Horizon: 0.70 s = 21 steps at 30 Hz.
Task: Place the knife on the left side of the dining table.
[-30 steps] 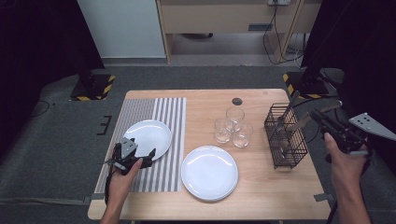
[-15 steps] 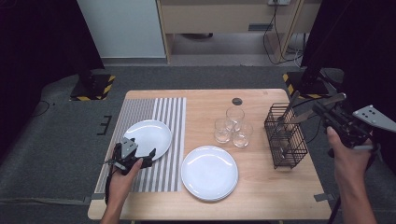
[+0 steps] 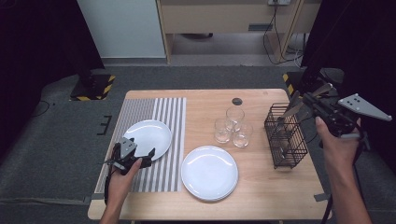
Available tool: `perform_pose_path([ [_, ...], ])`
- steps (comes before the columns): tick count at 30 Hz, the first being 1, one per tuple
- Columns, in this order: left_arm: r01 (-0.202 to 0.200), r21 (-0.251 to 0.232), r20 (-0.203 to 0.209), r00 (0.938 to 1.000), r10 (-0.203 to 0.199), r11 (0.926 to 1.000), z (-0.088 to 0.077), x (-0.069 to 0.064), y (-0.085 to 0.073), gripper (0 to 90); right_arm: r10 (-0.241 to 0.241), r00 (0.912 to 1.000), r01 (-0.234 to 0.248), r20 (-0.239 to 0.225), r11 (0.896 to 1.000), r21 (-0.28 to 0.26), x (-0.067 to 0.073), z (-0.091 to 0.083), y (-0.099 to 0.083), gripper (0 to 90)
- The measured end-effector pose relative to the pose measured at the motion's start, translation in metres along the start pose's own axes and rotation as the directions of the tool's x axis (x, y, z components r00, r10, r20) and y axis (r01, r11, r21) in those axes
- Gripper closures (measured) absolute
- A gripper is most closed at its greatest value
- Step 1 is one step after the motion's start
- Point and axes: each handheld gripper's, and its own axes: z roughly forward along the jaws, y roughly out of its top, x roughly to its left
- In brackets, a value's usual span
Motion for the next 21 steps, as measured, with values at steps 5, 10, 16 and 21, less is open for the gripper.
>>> perform_pose_path([
  [5,0.0,-0.001,0.001,1.0,0.0,1.0,0.0,0.0,0.0,6.2,0.0,1.0,0.0,0.002,1.0,0.014,0.003,0.009,0.0,82.7],
  [10,0.0,0.001,0.0,1.0,0.0,1.0,0.0,0.0,0.0,6.2,-0.008,1.0,0.008,-0.004,1.0,0.024,0.007,0.014,0.001,82.8],
  [16,0.001,-0.001,0.001,1.0,-0.001,1.0,0.0,0.0,0.0,6.2,-0.013,0.9998,0.014,-0.014,0.999,0.03,0.013,0.018,0.004,82.8],
  [21,0.0,0.0,0.0,1.0,0.0,1.0,0.0,0.001,0.0,6.2,-0.02,0.9994,0.02,-0.027,0.999,0.027,0.021,0.02,0.007,82.8],
])
